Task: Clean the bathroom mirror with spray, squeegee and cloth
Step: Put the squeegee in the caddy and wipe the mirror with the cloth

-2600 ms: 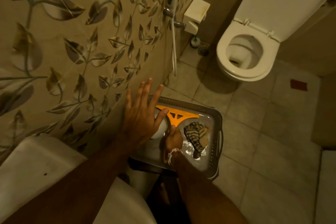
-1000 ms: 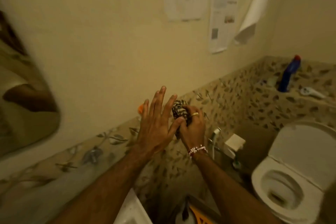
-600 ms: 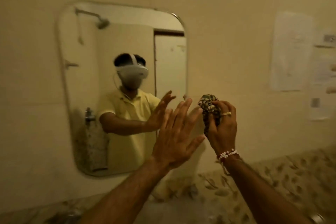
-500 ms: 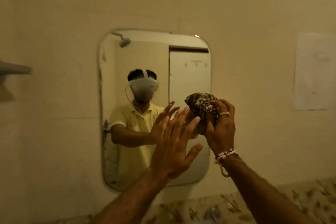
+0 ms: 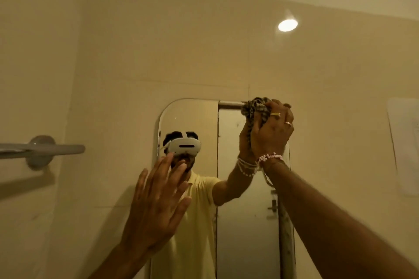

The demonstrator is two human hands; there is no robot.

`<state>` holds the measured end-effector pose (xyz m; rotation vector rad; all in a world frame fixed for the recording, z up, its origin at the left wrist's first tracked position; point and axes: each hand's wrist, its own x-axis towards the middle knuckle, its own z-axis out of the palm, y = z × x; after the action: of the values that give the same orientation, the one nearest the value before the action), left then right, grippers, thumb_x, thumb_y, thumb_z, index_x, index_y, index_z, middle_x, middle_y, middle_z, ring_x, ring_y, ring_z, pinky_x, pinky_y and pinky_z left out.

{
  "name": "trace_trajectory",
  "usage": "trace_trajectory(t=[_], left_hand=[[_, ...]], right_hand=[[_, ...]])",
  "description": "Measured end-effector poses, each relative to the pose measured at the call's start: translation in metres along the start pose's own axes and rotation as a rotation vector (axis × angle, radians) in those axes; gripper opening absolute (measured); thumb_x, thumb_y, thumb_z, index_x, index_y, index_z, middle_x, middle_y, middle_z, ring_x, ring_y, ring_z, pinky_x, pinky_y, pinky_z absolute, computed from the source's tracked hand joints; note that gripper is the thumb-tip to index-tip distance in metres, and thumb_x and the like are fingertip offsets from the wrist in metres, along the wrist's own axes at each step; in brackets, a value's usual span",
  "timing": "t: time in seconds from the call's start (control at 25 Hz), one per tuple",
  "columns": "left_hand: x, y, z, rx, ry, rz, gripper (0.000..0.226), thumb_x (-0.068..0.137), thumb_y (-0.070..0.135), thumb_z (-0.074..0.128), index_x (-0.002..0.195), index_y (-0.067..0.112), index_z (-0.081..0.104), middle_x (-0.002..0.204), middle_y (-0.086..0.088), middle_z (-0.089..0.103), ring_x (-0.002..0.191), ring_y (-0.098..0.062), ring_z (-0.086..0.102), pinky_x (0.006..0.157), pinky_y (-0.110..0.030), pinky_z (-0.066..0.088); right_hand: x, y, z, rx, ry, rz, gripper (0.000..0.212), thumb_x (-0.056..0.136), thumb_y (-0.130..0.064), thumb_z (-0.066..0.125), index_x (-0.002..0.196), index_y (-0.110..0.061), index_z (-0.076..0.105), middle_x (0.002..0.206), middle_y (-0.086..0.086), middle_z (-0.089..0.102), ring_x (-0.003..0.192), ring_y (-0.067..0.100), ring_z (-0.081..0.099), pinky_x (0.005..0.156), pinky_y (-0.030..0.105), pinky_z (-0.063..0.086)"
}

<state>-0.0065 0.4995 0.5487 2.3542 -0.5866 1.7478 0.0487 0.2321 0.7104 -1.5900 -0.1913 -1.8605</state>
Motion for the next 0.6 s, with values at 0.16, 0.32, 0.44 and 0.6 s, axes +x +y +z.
trace_trajectory(t=[0.16, 0.32, 0.44, 0.6], left_hand=[[0.008, -0.015, -0.007, 0.011, 0.004, -0.089, 0.071, 0.103, 0.065, 0.017, 0.161, 0.026, 0.03, 0.173, -0.004, 0.016, 0.16, -0.021, 0.012, 0.126, -0.057, 0.015], [0.014, -0.015, -0.019, -0.002, 0.043, -0.129, 0.067, 0.103, 0.064, 0.019, 0.161, 0.031, 0.027, 0.172, -0.001, 0.016, 0.158, -0.021, 0.017, 0.126, -0.055, 0.016], [0.015, -0.015, -0.028, -0.035, 0.085, -0.164, 0.062, 0.103, 0.061, 0.023, 0.159, 0.036, 0.023, 0.171, 0.0, 0.017, 0.157, -0.018, 0.017, 0.125, -0.054, 0.016], [0.012, -0.019, -0.035, -0.024, 0.1, -0.189, 0.069, 0.103, 0.065, 0.017, 0.156, 0.024, 0.037, 0.169, -0.007, 0.029, 0.155, -0.024, 0.026, 0.123, -0.06, 0.025]], right_hand=[[-0.015, -0.011, 0.029, 0.001, -0.001, 0.035, 0.04, 0.1, -0.032, 0.044, 0.138, -0.019, 0.047, 0.15, 0.01, 0.041, 0.144, 0.035, 0.028, 0.115, 0.055, 0.032], [-0.025, -0.053, 0.054, 0.007, -0.066, -0.05, 0.041, 0.101, -0.03, 0.043, 0.141, -0.02, 0.04, 0.154, 0.012, 0.033, 0.147, 0.038, 0.018, 0.118, 0.058, 0.026], [-0.043, -0.095, 0.073, 0.033, -0.189, -0.175, 0.048, 0.1, -0.026, 0.04, 0.148, -0.021, 0.033, 0.158, 0.014, 0.025, 0.149, 0.04, 0.009, 0.12, 0.059, 0.018], [-0.088, -0.153, 0.097, 0.013, -0.345, -0.418, 0.063, 0.09, -0.018, 0.044, 0.151, -0.018, 0.031, 0.16, 0.018, 0.023, 0.148, 0.042, 0.006, 0.12, 0.06, 0.017]])
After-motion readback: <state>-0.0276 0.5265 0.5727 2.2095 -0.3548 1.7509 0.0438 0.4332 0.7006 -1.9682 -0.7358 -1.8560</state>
